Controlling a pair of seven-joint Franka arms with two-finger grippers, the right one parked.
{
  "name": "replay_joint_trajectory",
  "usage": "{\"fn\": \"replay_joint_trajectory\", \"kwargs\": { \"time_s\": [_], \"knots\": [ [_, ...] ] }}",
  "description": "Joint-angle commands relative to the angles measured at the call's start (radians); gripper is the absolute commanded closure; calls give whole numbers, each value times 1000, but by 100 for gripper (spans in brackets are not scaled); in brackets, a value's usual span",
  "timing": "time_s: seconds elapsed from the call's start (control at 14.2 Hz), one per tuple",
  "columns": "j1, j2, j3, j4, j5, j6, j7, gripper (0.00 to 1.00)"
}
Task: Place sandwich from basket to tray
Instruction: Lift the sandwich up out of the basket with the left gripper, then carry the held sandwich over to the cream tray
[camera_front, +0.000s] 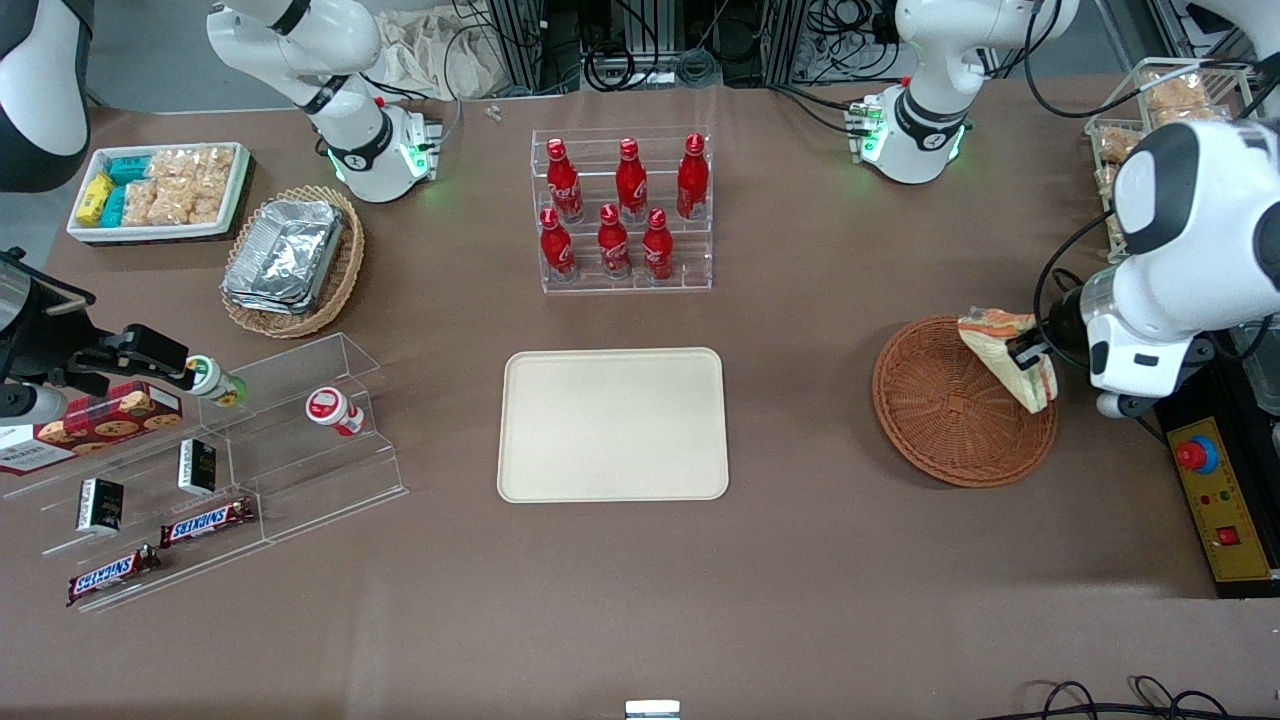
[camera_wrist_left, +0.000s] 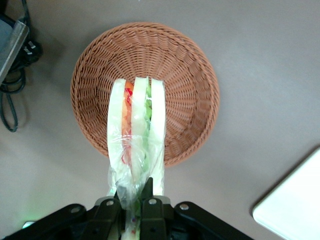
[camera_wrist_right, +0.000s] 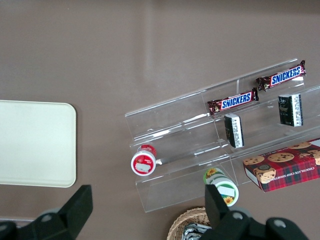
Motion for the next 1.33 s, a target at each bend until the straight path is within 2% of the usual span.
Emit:
{"fn": "replay_joint_trajectory", "kwargs": {
  "time_s": [0.0,0.21,0.42,0.63,0.77,0.91,1.12,1.26],
  "knots": [
    [-7,34,-66,87,-24,-70,20,100],
    [-7,64,-183,129,-18,-63,-124,100],
    [-7,129,-255,207,-17,-70,-132,100],
    [-7,144,-340,212,0,-46,-129,100],
    [-7,167,-399,216,35,4,-132,100],
    [-7,233,-467,218,104,64,-145,100],
    [-9,299,-501,216,112,211,-179,100],
    [-52,348,-513,219,127,271,-172,100]
  ]
}}
